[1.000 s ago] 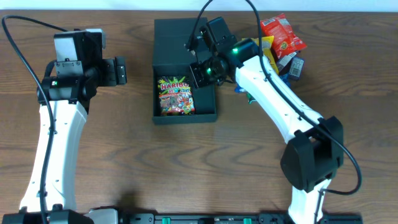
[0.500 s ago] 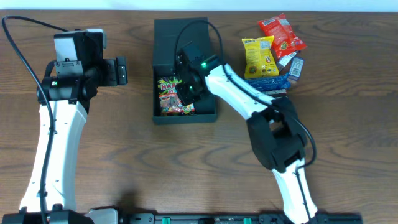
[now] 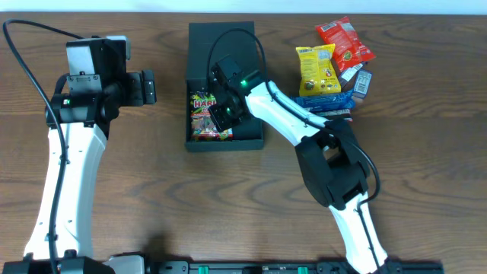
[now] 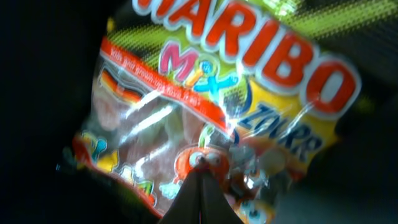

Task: Pack container
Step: 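Lower the Haribo bag into the box and open the right gripper, then move the right gripper back and grasp the yellow snack bag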

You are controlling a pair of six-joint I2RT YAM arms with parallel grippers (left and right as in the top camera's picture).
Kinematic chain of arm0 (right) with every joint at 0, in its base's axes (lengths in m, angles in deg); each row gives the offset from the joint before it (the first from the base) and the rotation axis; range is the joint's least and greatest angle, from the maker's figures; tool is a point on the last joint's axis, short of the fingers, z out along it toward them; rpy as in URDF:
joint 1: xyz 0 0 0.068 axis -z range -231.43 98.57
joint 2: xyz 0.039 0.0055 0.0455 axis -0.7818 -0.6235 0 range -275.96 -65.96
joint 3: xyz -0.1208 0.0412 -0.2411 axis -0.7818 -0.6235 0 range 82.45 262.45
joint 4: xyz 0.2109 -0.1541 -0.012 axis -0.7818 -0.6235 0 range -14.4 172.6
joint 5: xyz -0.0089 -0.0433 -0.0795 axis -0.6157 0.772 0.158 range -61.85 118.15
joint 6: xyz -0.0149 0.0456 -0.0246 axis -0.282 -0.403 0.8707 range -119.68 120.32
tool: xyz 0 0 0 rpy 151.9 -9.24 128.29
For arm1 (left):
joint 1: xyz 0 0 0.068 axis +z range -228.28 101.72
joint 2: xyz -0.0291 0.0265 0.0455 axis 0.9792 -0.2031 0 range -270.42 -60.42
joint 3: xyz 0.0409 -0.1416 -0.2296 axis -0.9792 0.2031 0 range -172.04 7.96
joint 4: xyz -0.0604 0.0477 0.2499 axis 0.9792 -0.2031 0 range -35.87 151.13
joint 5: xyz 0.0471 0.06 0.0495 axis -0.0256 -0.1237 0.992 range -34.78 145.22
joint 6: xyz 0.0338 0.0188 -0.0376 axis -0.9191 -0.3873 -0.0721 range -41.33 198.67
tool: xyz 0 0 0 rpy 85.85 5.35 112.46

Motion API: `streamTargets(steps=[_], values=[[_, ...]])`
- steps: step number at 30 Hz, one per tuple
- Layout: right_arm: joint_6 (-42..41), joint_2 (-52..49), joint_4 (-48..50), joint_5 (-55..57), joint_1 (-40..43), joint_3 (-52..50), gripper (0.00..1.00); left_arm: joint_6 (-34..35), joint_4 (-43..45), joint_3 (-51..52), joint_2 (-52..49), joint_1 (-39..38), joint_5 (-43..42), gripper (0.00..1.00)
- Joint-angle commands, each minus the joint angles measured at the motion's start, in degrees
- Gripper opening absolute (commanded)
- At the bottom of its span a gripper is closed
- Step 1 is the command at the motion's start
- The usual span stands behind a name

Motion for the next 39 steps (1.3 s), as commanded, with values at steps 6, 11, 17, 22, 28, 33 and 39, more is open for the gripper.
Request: streamTargets(steps=[6, 11, 17, 22, 28, 33, 39], values=[[0.4, 11.7, -2.5, 0.1, 4.5, 8.8, 0.71, -0.6, -0.2, -1.4, 0.5, 0.2, -0.2, 0.95], [0.4, 17.4, -1.6, 0.2, 9.0, 9.0, 0.89, -0.6, -0.3, -1.4, 0.5, 0.2, -0.2, 0.95], [2.3, 20.3, -1.2, 2.7, 11.9, 9.0, 0.85, -0.6, -0.5, -1.4, 0.5, 0.2, -0.2, 0.95], [1.7, 17.7, -2.1, 23.7, 14.3, 8.9, 0.99, -0.6, -0.7, -1.4, 0.5, 0.2, -0.2, 0.95], [1.2, 10.6, -2.8, 34.4, 18.9, 8.9, 0.99, -0.6, -1.5, -1.4, 0.5, 0.2, -0.2, 0.95], [-0.9, 5.1, -2.0, 33.7, 23.1, 8.9, 0.99, -0.6, -2.0, -1.4, 0.5, 0.2, -0.2, 0.95], [-0.9, 0.8, -1.2, 31.7, 25.4, 8.9, 0.99, -0.6, -3.0, -1.4, 0.5, 0.2, -0.2, 0.95]])
